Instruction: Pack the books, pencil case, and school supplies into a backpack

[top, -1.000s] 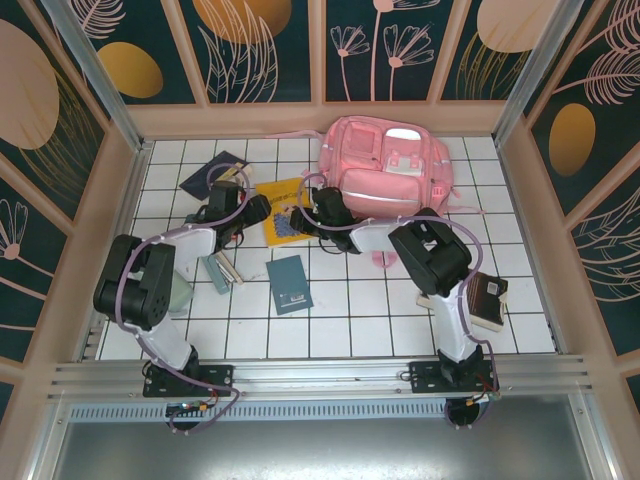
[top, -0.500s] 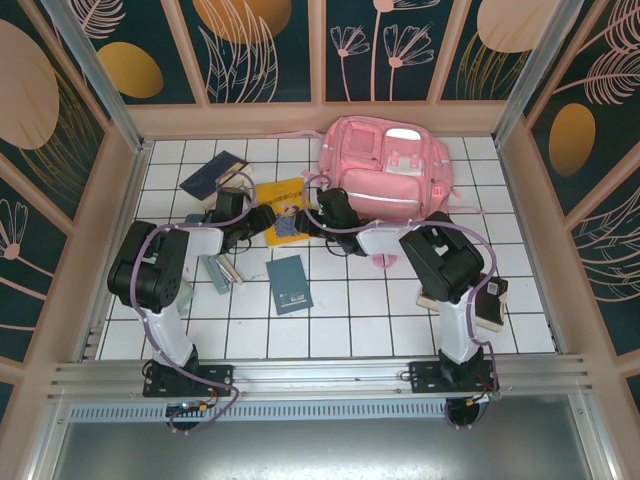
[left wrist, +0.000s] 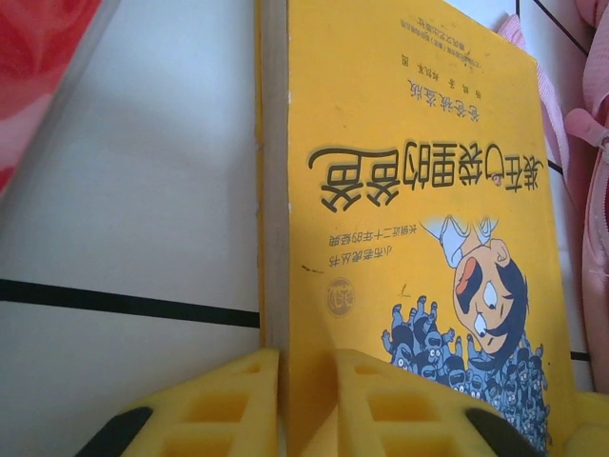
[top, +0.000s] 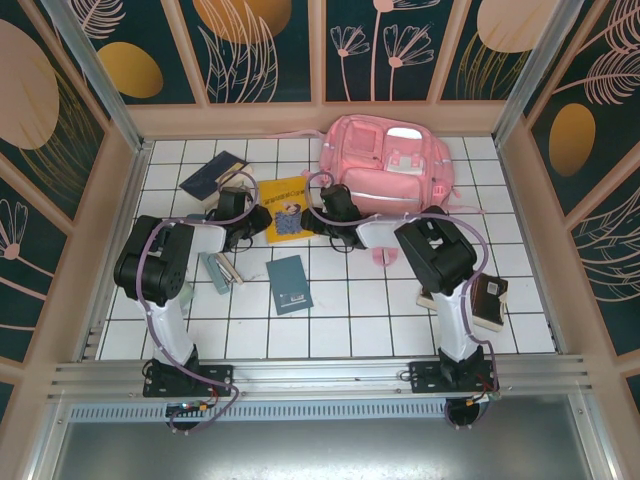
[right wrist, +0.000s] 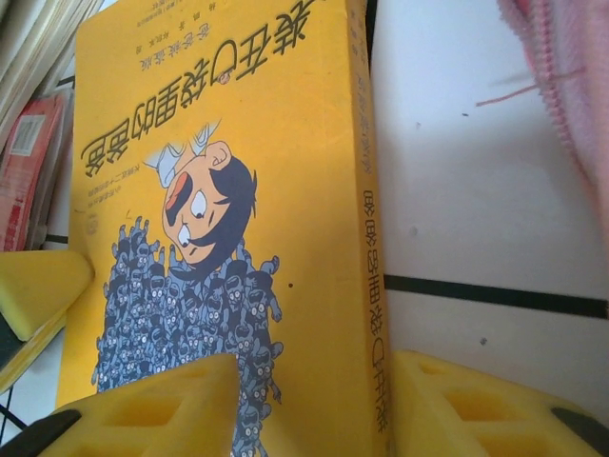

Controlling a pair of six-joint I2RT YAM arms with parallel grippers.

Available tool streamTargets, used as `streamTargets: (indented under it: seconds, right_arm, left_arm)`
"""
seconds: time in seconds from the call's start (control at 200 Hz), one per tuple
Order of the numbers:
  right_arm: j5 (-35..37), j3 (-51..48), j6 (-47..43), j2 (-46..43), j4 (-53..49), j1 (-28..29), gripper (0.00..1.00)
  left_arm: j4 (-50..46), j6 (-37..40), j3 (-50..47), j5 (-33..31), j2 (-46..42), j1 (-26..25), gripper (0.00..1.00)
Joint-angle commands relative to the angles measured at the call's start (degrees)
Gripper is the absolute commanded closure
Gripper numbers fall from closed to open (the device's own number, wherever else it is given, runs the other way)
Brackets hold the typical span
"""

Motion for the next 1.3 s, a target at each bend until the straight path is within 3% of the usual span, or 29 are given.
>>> streamTargets:
  seconds: [0.0, 0.24, 0.43, 0.711, 0.856, 1.136, 1.226, 1.296]
  right_arm:
    - [-7.4, 1.5, 0.3, 4.5, 0.7, 0.0, 0.55]
    - [-22.8, -3.6, 7.2, 1.2, 17.5, -0.2, 0.55]
    - [-24.9, -5.4, 10.8, -1.4, 23.7, -0.3, 0.55]
    - [-27.4, -7.0, 16.7, 1.4, 33.4, -0.2, 0.55]
    - [-23.9, -2.3, 12.6, 3.2, 22.3, 1.0, 0.55]
    - [-15.7, 2.7, 11.8, 6.7, 12.2, 2.7, 0.54]
    - [-13.9, 3.9, 11.0, 7.2, 10.5, 3.5, 0.53]
    - [-16.6, 3.3, 11.9, 7.6, 13.9, 3.4, 0.52]
  left_arm:
    - [-2.0, 0.5, -0.2, 1.6, 2.1, -0.6, 0.85]
    - [-0.3, -0.1, -0.7, 3.2, 3.6, -0.9, 0.90]
    - [0.6, -0.5, -1.4, 3.8, 3.2, -1.0, 0.90]
    - [1.3, -0.6, -2.4, 5.1, 2.4, -1.0, 0.90]
    - [2.3, -1.3, -2.9, 6.5, 2.2, -1.0, 0.89]
    - [4.8, -2.7, -4.1, 10.0, 2.1, -1.0, 0.88]
    - [5.6, -3.3, -4.5, 11.1, 2.2, -1.0, 0.87]
    - [6.6, -4.0, -4.9, 12.2, 2.4, -1.0, 0.87]
